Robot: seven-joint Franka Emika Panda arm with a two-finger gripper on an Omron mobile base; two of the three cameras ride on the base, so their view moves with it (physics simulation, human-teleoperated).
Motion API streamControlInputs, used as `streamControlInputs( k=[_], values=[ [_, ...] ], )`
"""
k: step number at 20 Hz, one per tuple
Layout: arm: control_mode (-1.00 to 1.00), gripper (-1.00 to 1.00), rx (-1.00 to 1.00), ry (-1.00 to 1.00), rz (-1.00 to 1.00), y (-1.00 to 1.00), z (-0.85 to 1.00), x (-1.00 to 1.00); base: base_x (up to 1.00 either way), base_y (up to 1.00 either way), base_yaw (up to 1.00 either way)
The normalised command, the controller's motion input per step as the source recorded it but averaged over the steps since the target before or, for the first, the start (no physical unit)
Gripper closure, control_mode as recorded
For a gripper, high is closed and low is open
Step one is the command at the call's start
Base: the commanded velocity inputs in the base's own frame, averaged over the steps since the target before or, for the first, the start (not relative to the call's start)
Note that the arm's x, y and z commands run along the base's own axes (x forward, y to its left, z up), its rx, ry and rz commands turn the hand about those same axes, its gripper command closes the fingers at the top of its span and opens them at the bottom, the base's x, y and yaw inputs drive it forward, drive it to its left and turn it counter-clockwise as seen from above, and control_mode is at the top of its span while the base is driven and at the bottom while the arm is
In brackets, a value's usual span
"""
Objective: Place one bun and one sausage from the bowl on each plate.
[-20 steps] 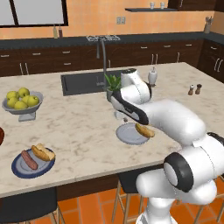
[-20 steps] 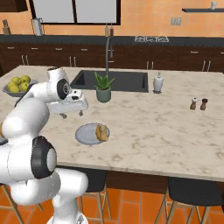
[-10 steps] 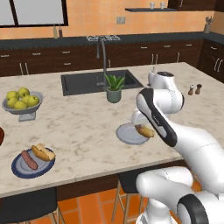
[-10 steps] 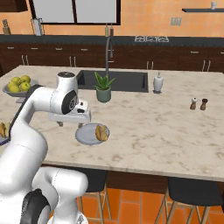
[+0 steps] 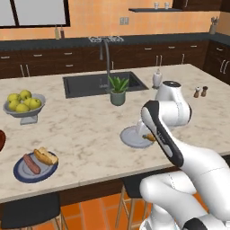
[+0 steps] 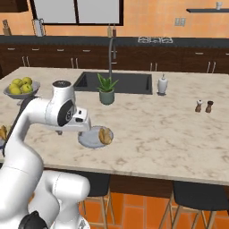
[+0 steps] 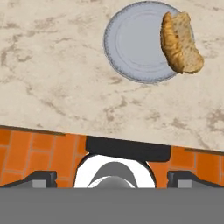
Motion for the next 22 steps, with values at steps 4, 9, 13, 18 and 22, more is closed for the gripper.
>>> streamControlInputs(
  k=[4, 9, 13, 18, 22],
  values=[
    [1.0, -1.0, 0.0, 0.0, 0.0, 0.0, 0.0, 0.0, -0.25, 1.0, 0.0],
    [1.0, -1.0, 0.0, 0.0, 0.0, 0.0, 0.0, 0.0, -0.12, 1.0, 0.01],
    [1.0, -1.0, 0.0, 0.0, 0.0, 0.0, 0.0, 0.0, 0.0, 1.0, 0.03],
    [1.0, -1.0, 0.0, 0.0, 0.0, 0.0, 0.0, 0.0, -0.53, 1.0, 0.11],
    [1.0, -1.0, 0.0, 0.0, 0.0, 0.0, 0.0, 0.0, -0.24, 1.0, 0.03]
  ],
)
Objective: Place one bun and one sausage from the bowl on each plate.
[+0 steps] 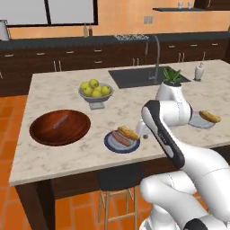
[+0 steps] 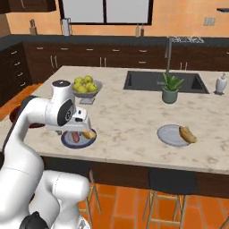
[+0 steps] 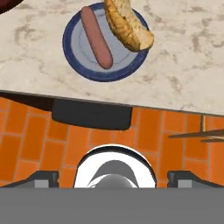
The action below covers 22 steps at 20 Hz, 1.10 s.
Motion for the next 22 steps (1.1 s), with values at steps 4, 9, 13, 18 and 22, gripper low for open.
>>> streamControlInputs(
  k=[4, 9, 13, 18, 22],
  values=[
    [1.0, -1.0, 0.0, 0.0, 0.0, 0.0, 0.0, 0.0, 0.02, 1.0, 0.0],
    [1.0, -1.0, 0.0, 0.0, 0.0, 0.0, 0.0, 0.0, 0.2, 1.0, 0.0],
    [1.0, -1.0, 0.0, 0.0, 0.0, 0.0, 0.0, 0.0, 0.87, 0.47, 0.0],
    [-1.0, -1.0, 0.0, 0.0, 0.0, 0.03, 0.0, 0.05, 0.37, 0.24, 0.0],
    [-1.0, -1.0, -0.03, 0.0, -0.17, 0.3, 0.17, 0.82, 0.0, 0.0, 0.0]
  ],
)
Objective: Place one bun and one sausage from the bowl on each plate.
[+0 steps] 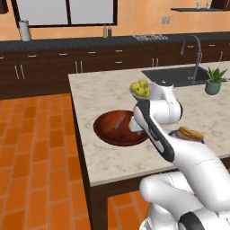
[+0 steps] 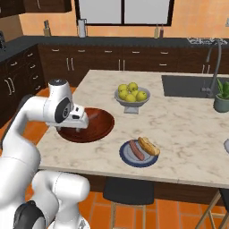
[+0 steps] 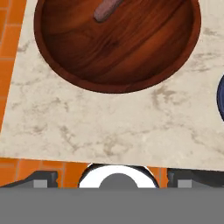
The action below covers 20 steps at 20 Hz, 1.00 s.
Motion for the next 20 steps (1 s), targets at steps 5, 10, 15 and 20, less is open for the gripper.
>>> streamControlInputs(
  k=[5, 10, 15, 20],
  values=[
    [-1.0, -1.0, 0.12, -0.01, -0.25, -0.01, 0.15, 1.0, 0.0, 0.0, 0.0],
    [-1.0, -1.0, 0.24, -0.02, -0.14, -0.02, -0.15, 1.0, 0.0, 0.0, 0.0],
    [-1.0, -1.0, 0.0, -0.12, -0.05, 0.21, -0.71, 1.0, 0.0, 0.0, 0.0],
    [-1.0, -1.0, -0.01, -0.08, -0.13, 0.24, -0.74, 1.0, 0.0, 0.0, 0.0]
  ],
)
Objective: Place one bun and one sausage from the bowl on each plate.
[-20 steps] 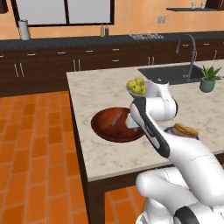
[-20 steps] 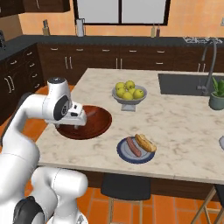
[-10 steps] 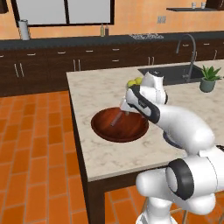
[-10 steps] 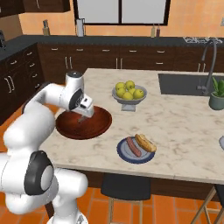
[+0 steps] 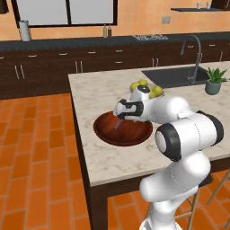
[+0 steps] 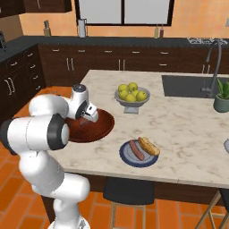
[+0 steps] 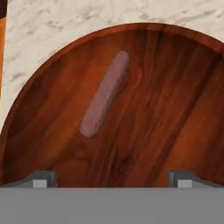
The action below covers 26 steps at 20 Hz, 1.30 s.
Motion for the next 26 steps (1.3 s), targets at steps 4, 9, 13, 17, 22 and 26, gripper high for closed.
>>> streamControlInputs(
  k=[4, 9, 13, 17, 22, 26],
  values=[
    [-1.0, -1.0, 0.0, 0.0, -0.11, 0.11, -0.43, 0.96, 0.0, 0.0, 0.0],
    [-1.0, -1.0, 0.03, 0.05, -0.01, 0.0, -0.12, 0.72, 0.0, 0.0, 0.0],
    [-1.0, -1.0, 0.08, 0.07, 0.0, -0.01, -0.27, 0.32, 0.0, 0.0, 0.0],
    [-1.0, -1.0, 0.07, 0.02, 0.0, 0.0, -0.46, 0.03, 0.0, 0.0, 0.0],
    [-1.0, -1.0, 0.06, 0.0, 0.0, 0.0, -0.49, 0.0, 0.0, 0.0, 0.0],
    [-1.0, 1.0, 0.02, 0.03, 0.0, 0.0, -0.42, 0.0, 0.0, 0.0, 0.0]
  ],
)
